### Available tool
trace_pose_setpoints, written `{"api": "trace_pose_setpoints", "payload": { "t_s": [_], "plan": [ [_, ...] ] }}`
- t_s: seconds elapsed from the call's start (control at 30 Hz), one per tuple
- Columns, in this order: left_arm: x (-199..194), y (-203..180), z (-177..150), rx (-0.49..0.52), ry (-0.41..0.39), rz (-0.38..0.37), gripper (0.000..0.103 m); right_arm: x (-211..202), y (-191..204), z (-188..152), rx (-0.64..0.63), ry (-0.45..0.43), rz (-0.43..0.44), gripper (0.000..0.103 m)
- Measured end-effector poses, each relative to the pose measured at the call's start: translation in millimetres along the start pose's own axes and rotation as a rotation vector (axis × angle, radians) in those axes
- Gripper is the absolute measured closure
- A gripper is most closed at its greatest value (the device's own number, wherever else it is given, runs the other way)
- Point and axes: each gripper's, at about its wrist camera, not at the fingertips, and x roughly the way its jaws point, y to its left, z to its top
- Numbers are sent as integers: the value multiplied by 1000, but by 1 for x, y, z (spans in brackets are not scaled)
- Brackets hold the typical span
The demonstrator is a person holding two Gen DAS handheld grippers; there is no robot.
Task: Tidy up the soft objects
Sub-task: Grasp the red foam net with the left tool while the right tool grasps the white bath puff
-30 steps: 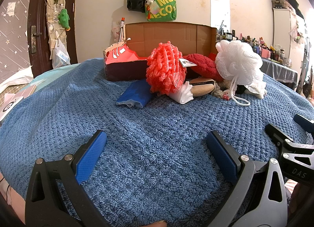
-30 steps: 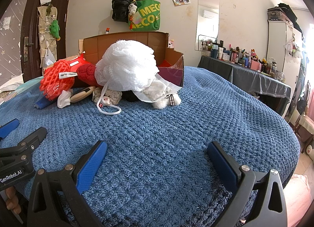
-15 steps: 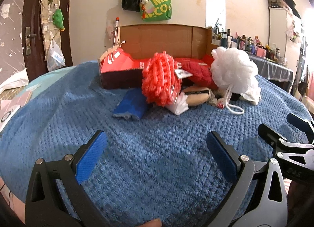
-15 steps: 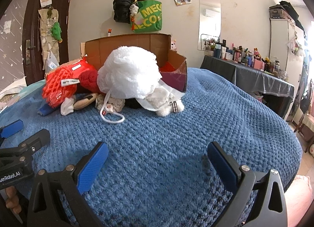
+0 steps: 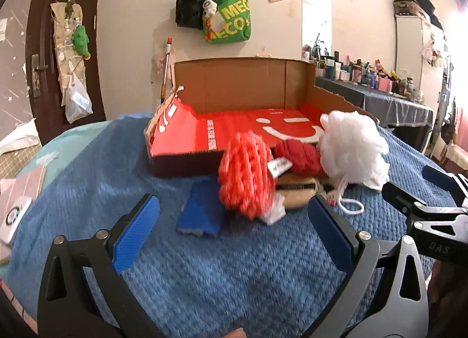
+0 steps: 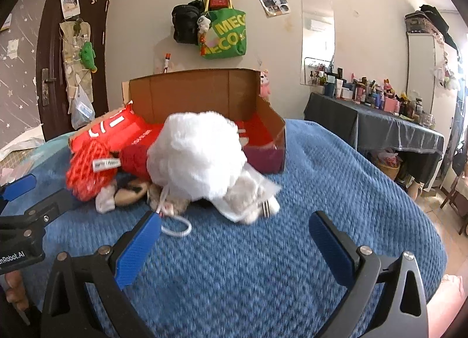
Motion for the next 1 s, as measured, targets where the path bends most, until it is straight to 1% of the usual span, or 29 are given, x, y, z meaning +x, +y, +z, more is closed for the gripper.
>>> {"api": "trace_pose_setpoints", "payload": {
  "t_s": [0.13,0.3,0.43,0.53,0.63,0.73,0.8,0.83,0.87,0.9,0.93,0.97,1.0],
  "plan": [
    [8,3,14,13,5,-17,0,9,-4,16,19,6,37,0],
    [26,7,27,19,54,-56,0,26,-4,35,23,28,76,0],
    [41,13,35,10,100,-88,0,43,-5,49,25,62,97,0],
    [49,13,38,26,127,-106,1,56,-5,54,26,94,123,0],
    [58,8,40,61,149,-106,6,66,-5,58,27,118,162,0],
    [64,6,40,73,169,-111,18,71,-5,60,27,123,180,0],
    [70,4,40,79,195,-114,31,74,-4,62,29,127,203,0],
    [73,3,39,80,211,-122,35,76,-4,63,29,128,212,3],
    [77,2,38,80,231,-136,43,76,-4,63,28,128,223,9],
    [79,3,37,79,240,-145,51,76,-3,63,26,128,239,13],
    [81,2,37,79,250,-153,56,77,-2,63,24,133,259,19],
    [83,3,37,75,260,-163,57,79,-1,63,23,139,274,25],
    [85,3,36,73,266,-173,57,79,0,63,22,145,291,28]
  ]
}}
